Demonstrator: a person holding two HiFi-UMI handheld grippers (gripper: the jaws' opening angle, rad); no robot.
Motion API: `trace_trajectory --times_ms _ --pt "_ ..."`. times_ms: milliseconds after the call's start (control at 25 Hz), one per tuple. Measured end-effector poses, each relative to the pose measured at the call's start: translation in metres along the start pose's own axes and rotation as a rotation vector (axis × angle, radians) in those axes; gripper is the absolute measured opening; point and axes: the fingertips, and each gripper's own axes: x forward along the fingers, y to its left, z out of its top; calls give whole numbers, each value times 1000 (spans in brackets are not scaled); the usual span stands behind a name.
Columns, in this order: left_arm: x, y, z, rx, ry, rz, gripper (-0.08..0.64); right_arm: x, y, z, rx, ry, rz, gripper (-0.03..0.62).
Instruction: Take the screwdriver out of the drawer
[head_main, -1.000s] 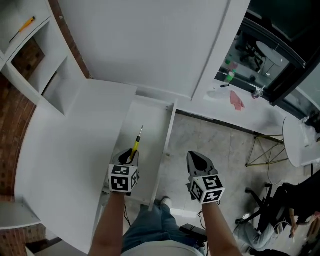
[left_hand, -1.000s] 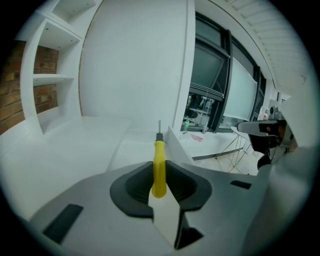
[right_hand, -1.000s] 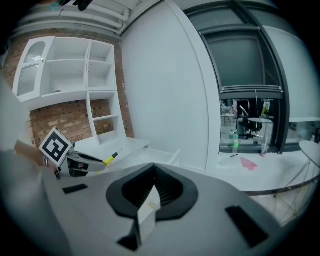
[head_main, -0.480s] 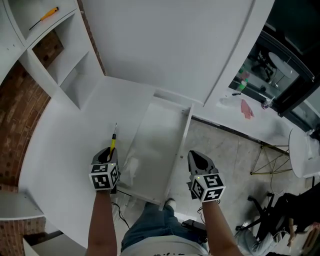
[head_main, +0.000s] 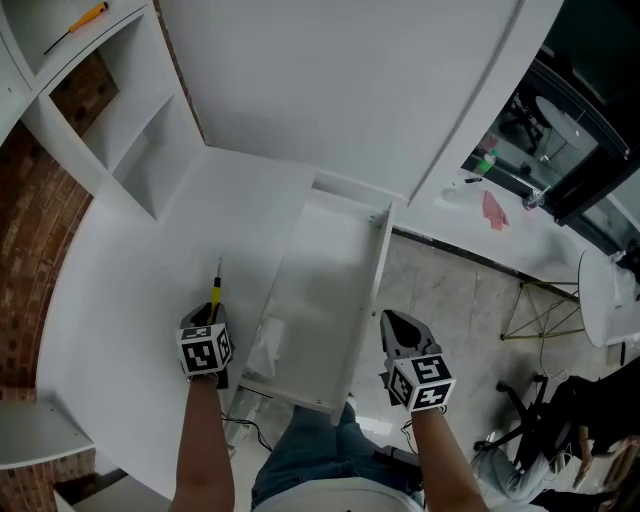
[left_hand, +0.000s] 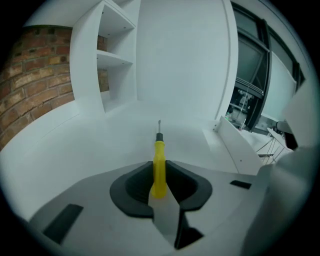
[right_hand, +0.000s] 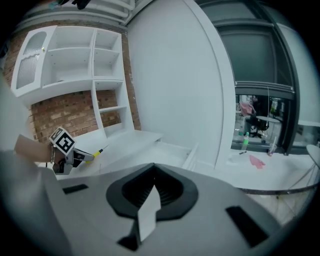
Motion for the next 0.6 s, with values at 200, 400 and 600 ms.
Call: trace_trajectory --times_ms 200,400,600 --pt "13 7 0 -5 16 10 91 2 3 -15 6 36 -20 12" --pt "14 8 -1 -13 12 8 130 -1 5 -17 -4 40 -29 11" --pt "-5 8 9 -51 -55 10 210 -11 5 -4 -25 7 -29 12"
